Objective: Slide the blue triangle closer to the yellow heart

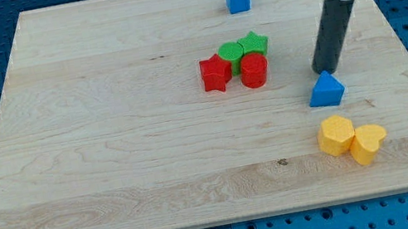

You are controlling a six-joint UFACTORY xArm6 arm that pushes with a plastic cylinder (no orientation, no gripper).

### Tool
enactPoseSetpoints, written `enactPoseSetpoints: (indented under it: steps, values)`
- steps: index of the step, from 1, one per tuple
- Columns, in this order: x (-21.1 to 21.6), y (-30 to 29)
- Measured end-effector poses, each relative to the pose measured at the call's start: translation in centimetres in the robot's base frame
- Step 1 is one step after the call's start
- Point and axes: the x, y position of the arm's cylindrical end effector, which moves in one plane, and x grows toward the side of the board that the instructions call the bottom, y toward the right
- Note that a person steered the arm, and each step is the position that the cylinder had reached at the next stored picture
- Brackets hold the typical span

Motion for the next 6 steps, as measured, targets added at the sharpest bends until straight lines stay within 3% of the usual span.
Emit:
enactPoseSetpoints:
  steps: [6]
  values:
    - [3.7, -7.0]
